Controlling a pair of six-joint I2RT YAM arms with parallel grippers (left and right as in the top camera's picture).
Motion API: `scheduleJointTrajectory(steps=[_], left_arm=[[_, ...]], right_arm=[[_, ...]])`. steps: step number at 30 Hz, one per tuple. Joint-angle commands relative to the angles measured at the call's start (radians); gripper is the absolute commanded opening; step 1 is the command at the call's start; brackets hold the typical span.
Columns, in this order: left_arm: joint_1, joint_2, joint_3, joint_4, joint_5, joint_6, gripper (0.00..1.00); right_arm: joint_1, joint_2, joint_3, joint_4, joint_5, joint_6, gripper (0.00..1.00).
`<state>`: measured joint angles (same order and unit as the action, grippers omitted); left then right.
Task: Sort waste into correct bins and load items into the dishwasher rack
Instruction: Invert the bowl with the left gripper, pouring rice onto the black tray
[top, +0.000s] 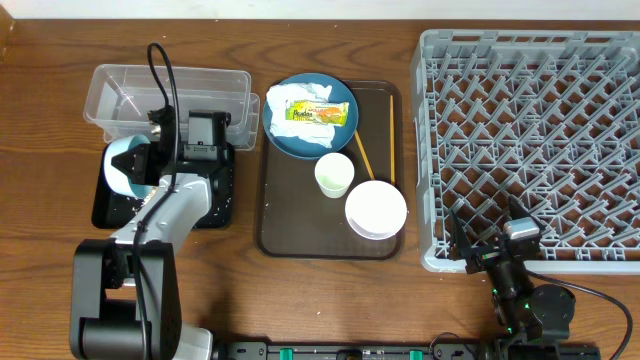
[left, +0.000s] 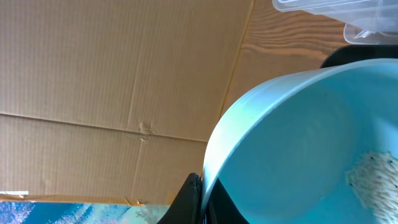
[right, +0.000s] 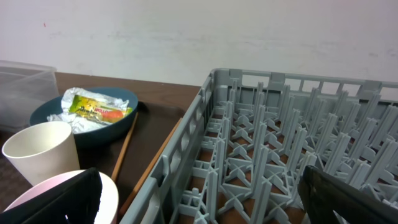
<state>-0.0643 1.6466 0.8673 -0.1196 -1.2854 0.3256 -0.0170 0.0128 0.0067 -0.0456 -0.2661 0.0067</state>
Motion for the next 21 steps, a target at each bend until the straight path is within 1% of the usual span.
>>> scheduleJointTrajectory(steps=[1,3,4,6,7,8,11,14,16,20,21], left_arm=[[0.025,0.0,-0.016,0.015,-0.074,0.013,0.06],[0.002,-0.001,-0.016,0.045,-0.26,0.009,0.06],[-0.009,-0.002,-0.016,0.072,-0.282,-0.007,0.06],[-0.012,-0.003,-0.017,0.078,-0.159,-0.007,0.06],[-0.01,-0.003,-0.017,0.077,-0.115,0.01,0.06],[-0.01,-0.003,-0.017,0.082,-0.101,0.027,0.06],[-0.033,-0.003,-0.017,0.09,-0.114,0.097,0.06],[-0.061,-0.003,-0.017,0.091,-0.105,0.196,0.06],[-0.061,-0.003,-0.017,0.091,-0.067,0.206,0.06],[-0.073,-0.003,-0.018,0.091,-0.095,0.218,0.06],[-0.072,-0.003,-0.02,0.092,-0.072,0.212,0.06]], right_arm=[[0.011,-0.002,-0.001,-0.003,-0.004,-0.004,0.99],[0.011,-0.002,-0.001,-0.003,-0.004,-0.004,0.99],[0.011,-0.002,-0.001,-0.003,-0.004,-0.004,0.99],[0.011,-0.002,-0.001,-0.003,-0.004,-0.004,0.99],[0.011,-0.002,-0.001,-0.003,-0.004,-0.004,0.99],[0.011,-0.002,-0.001,-0.003,-0.004,-0.004,0.99],[0.011,-0.002,-0.001,-0.003,-0.004,-0.004,0.99],[0.011,-0.002,-0.001,-0.003,-0.004,-0.004,0.99],[0.011,-0.002,-0.001,-0.003,-0.004,-0.004,0.99],[0.011,-0.002,-0.001,-0.003,-0.004,-0.004,0.99],[0.011,-0.002,-0.001,-0.003,-0.004,-0.004,0.99]])
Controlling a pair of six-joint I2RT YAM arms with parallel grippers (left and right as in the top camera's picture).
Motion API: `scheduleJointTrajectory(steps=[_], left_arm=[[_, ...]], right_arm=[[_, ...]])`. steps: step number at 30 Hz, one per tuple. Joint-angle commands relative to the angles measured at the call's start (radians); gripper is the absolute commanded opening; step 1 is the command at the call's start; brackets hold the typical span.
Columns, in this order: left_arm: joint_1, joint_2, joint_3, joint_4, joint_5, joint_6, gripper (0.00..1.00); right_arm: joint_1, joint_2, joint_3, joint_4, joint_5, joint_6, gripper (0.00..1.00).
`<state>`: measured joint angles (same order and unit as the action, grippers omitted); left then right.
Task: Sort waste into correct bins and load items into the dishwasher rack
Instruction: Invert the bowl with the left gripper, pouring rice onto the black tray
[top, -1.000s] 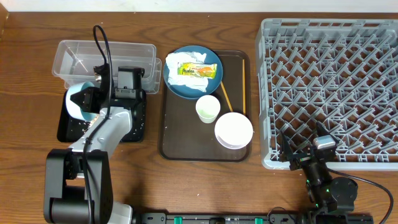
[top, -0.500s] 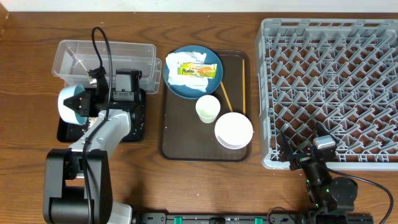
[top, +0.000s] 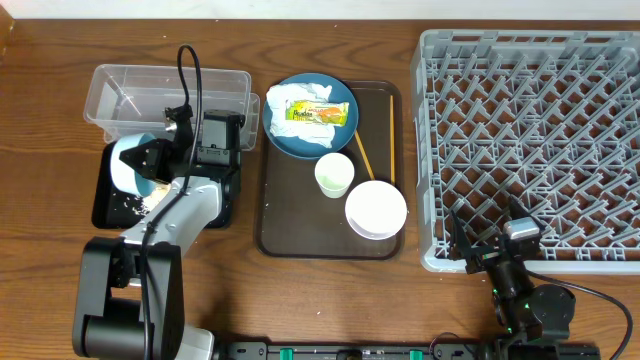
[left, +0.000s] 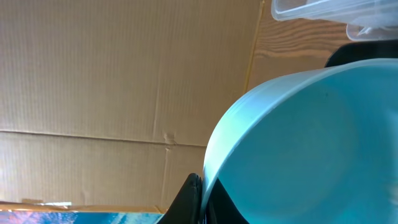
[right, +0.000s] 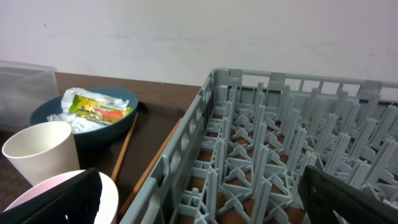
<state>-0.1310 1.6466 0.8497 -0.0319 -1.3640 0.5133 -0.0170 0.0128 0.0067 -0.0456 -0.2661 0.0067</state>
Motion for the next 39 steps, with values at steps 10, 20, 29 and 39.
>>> scheduleJointTrajectory(steps=[10,20,29,39], left_arm=[[-0.063,-0.009,0.003,0.12,-0.025,0.173,0.06],[-0.035,-0.009,0.005,0.177,-0.063,0.2,0.06],[-0.053,-0.009,0.007,0.344,-0.206,0.211,0.06],[-0.035,-0.074,0.007,0.81,-0.207,0.217,0.06]], right_arm=[[0.011,-0.002,-0.001,-0.003,-0.004,-0.004,0.99],[0.011,-0.002,-0.001,-0.003,-0.004,-0.004,0.99],[0.011,-0.002,-0.001,-0.003,-0.004,-0.004,0.99],[0.011,-0.002,-0.001,-0.003,-0.004,-0.004,0.99]])
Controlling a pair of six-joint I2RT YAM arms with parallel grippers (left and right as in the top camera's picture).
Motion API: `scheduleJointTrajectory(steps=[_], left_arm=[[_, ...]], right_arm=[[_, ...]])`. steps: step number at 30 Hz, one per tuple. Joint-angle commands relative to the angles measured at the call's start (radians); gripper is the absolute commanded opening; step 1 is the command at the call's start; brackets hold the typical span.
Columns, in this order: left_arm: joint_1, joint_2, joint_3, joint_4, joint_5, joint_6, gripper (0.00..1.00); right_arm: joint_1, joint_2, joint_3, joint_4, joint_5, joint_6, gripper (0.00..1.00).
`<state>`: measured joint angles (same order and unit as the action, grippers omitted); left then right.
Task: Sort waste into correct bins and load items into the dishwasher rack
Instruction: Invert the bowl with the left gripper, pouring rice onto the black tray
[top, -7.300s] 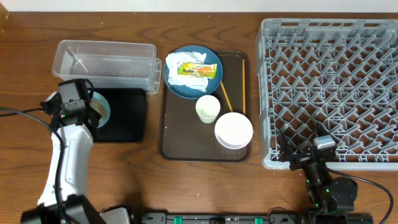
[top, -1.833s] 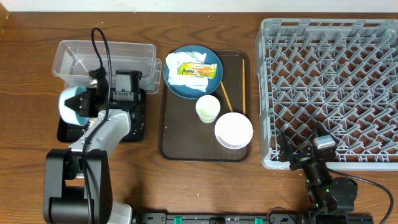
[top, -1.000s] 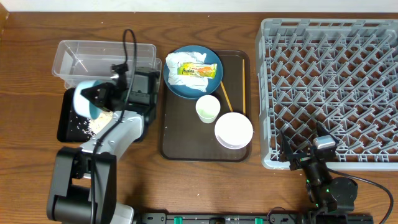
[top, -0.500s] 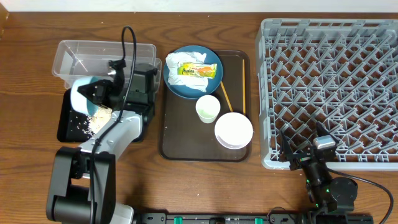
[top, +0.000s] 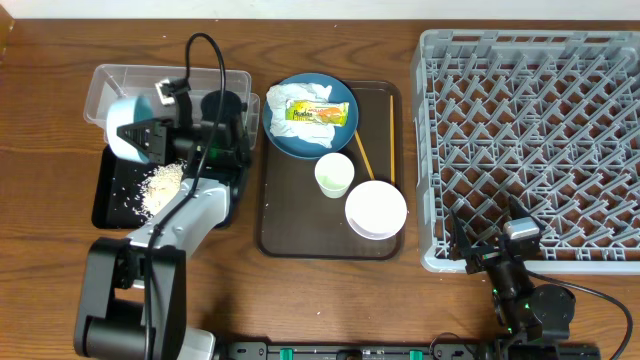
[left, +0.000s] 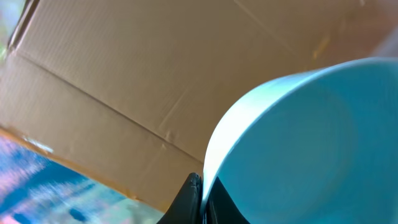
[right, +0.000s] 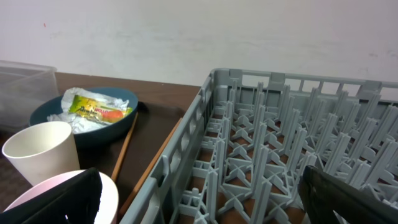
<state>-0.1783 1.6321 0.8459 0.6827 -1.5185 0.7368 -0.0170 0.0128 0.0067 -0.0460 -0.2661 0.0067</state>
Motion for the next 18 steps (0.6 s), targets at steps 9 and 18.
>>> scheduleJointTrajectory(steps=[9,18], left_arm=[[0.056,-0.237,0.011,0.217,-0.029,0.006,0.06],[0.09,-0.258,0.012,0.214,0.208,0.108,0.06]], right_arm=[[0.011,-0.002,-0.001,-0.003,-0.004,-0.004,0.99],[0.011,-0.002,-0.001,-0.003,-0.004,-0.004,0.99]])
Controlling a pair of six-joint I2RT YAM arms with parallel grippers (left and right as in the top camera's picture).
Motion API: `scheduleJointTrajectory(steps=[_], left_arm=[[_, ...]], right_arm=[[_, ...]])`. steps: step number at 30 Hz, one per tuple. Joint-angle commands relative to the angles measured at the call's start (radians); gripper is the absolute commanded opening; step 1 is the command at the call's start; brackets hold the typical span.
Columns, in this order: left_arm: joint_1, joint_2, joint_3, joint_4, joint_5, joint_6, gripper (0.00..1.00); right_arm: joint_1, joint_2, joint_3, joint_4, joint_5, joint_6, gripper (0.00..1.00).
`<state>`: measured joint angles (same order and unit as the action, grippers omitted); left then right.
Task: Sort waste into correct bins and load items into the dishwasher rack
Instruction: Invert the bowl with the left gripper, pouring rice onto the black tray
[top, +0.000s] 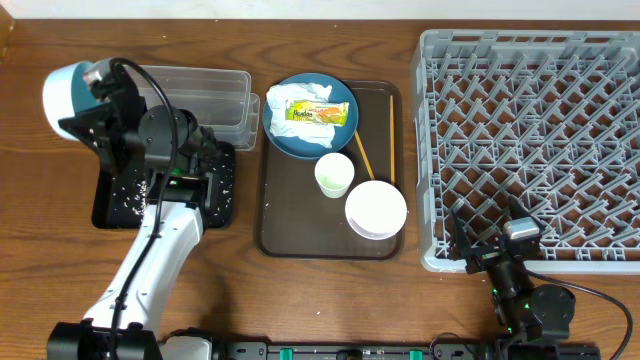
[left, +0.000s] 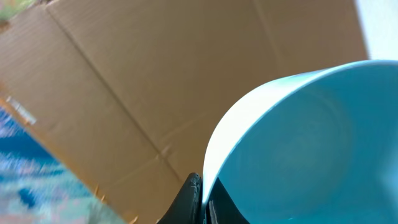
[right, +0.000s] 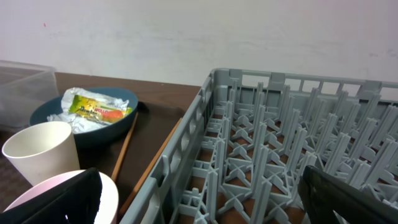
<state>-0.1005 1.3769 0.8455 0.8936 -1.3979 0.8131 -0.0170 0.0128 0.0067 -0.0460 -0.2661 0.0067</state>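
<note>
A light blue bowl (top: 66, 96) hangs tilted on its side at the far left, level with the clear bin (top: 200, 92). My left gripper (left: 202, 194) is shut on its rim, one finger inside and one outside. The bowl's inside (left: 311, 137) looks bare. White rice grains lie on the black tray (top: 112, 198). The grey dish rack (top: 535, 140) fills the right. My right gripper (right: 199, 205) stands open at the rack's front left corner, holding nothing.
A brown tray (top: 285, 215) holds a dark blue plate (top: 300, 142) with a crumpled napkin and a snack wrapper (top: 318, 113), a paper cup (top: 334, 175), a white bowl (top: 376, 208) and a chopstick (top: 363, 152). My left arm crosses the black tray.
My left gripper has moved the blue bowl up and to the left, from over the bin's left end to beyond it. The right arm has not moved.
The bowl was held tilted over the black tray with rice still inside. Then its inside showed bare and grains lay on the tray. Later a heap of rice sat on the tray and the bowl was by the bin; now it is further left.
</note>
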Motion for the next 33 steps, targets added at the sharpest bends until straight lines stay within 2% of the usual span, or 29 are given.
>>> scheduleJointTrajectory(steps=[1,5,10,20,26,27,33], left_arm=[[0.016,-0.002,0.012,-0.011,0.077,0.031,0.06],[0.025,-0.001,0.012,-0.153,0.053,-0.029,0.06],[0.063,0.0,0.012,-0.315,0.14,-0.09,0.06],[0.227,-0.005,0.017,-0.328,0.097,-0.097,0.06],[0.261,-0.003,0.016,-0.39,0.18,-0.1,0.06],[0.26,-0.003,0.016,-0.414,0.189,-0.126,0.06],[0.26,-0.003,0.016,-0.666,0.27,-0.456,0.06]], right_arm=[[0.011,-0.002,-0.001,-0.003,-0.004,-0.004,0.99],[0.011,-0.002,-0.001,-0.003,-0.004,-0.004,0.99],[0.011,-0.002,-0.001,-0.003,-0.004,-0.004,0.99],[0.011,-0.002,-0.001,-0.003,-0.004,-0.004,0.99],[0.011,-0.002,-0.001,-0.003,-0.004,-0.004,0.99],[0.011,-0.002,-0.001,-0.003,-0.004,-0.004,0.99],[0.011,-0.002,-0.001,-0.003,-0.004,-0.004,0.99]])
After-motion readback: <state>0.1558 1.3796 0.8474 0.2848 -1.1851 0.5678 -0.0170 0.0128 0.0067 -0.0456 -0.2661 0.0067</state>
